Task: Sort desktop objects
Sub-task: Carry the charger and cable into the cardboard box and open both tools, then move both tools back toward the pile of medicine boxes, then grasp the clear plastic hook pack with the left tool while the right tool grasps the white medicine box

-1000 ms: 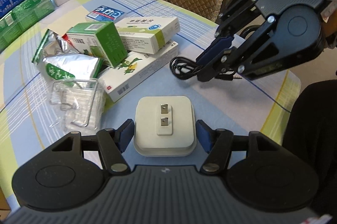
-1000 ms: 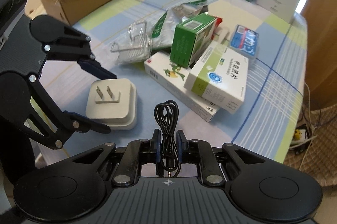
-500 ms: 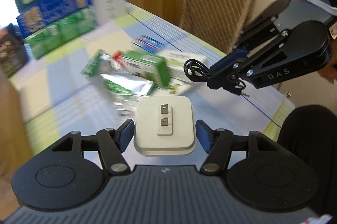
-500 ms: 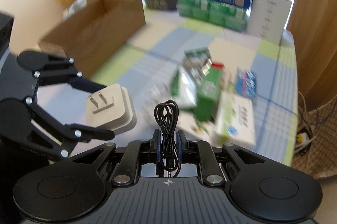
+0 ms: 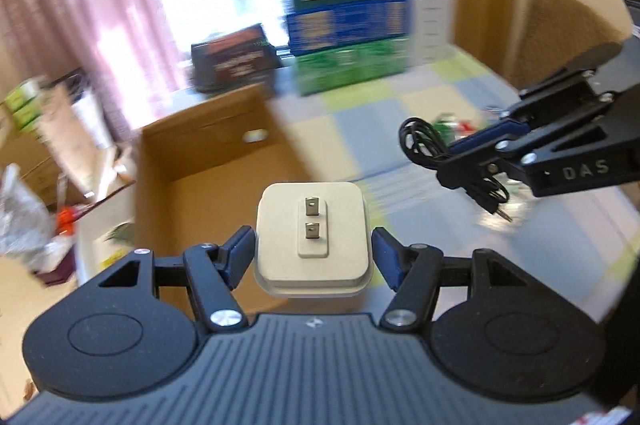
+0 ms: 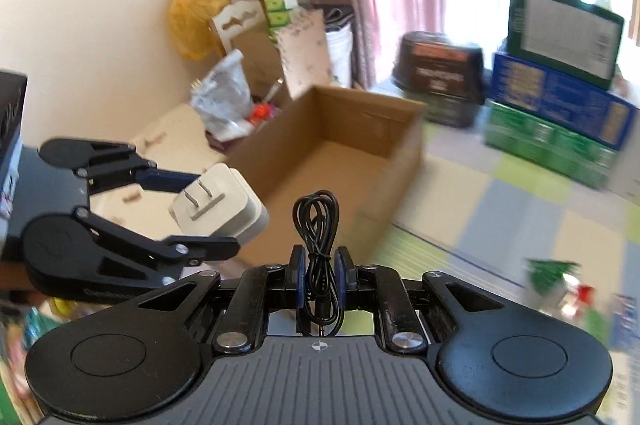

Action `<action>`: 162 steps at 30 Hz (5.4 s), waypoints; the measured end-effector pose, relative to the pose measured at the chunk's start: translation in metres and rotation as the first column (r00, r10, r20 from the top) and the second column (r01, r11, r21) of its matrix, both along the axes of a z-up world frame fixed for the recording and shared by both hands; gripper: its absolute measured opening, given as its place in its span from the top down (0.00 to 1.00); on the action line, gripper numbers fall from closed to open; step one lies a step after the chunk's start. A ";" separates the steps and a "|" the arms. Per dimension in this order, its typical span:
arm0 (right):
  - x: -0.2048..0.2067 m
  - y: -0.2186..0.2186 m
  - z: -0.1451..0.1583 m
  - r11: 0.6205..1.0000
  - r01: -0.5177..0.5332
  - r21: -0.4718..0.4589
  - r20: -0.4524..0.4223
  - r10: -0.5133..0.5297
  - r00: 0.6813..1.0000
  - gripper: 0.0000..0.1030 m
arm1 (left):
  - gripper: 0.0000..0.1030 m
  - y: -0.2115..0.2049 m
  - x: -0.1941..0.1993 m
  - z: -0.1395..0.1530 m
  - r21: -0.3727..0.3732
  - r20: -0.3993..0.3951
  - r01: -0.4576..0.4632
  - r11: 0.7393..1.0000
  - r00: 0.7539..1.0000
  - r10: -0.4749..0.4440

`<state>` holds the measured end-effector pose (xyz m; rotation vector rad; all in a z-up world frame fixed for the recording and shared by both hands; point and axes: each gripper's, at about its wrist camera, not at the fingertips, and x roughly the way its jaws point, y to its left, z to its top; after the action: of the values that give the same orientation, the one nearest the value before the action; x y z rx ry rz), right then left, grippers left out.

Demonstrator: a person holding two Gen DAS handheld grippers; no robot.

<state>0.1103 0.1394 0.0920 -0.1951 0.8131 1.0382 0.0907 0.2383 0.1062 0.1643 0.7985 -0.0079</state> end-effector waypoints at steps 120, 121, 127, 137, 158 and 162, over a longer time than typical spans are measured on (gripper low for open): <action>0.087 -0.319 -0.113 0.878 0.449 -0.165 0.057 -0.446 0.893 0.02 | 0.02 -0.231 0.089 -0.155 -0.105 -0.068 0.319 0.942 0.942 -0.327; 0.091 -0.318 -0.116 0.880 0.441 -0.176 0.058 -0.438 0.897 0.02 | 0.02 -0.232 0.091 -0.156 -0.099 -0.071 0.324 0.941 0.941 -0.332; 0.105 -0.310 -0.131 0.887 0.412 -0.208 0.037 -0.414 0.910 0.02 | 0.02 -0.233 0.105 -0.164 -0.102 -0.075 0.352 0.930 0.930 -0.360; 0.120 -0.303 -0.145 0.888 0.405 -0.217 0.026 -0.409 0.912 0.09 | 0.11 -0.231 0.119 -0.176 -0.136 -0.075 0.378 0.916 0.918 -0.390; 0.112 -0.297 -0.135 0.849 0.484 -0.212 -0.039 -0.502 0.864 0.34 | 0.37 -0.227 0.112 -0.171 -0.196 -0.104 0.309 0.931 0.937 -0.333; 0.096 -0.301 -0.119 0.828 0.524 -0.198 -0.046 -0.542 0.839 0.34 | 0.37 -0.226 0.100 -0.166 -0.204 -0.107 0.291 0.935 0.943 -0.316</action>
<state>0.2063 -0.1616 -0.0273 -0.0562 0.9823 0.4439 0.1908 0.0124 -0.0600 0.1097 0.9001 -0.3907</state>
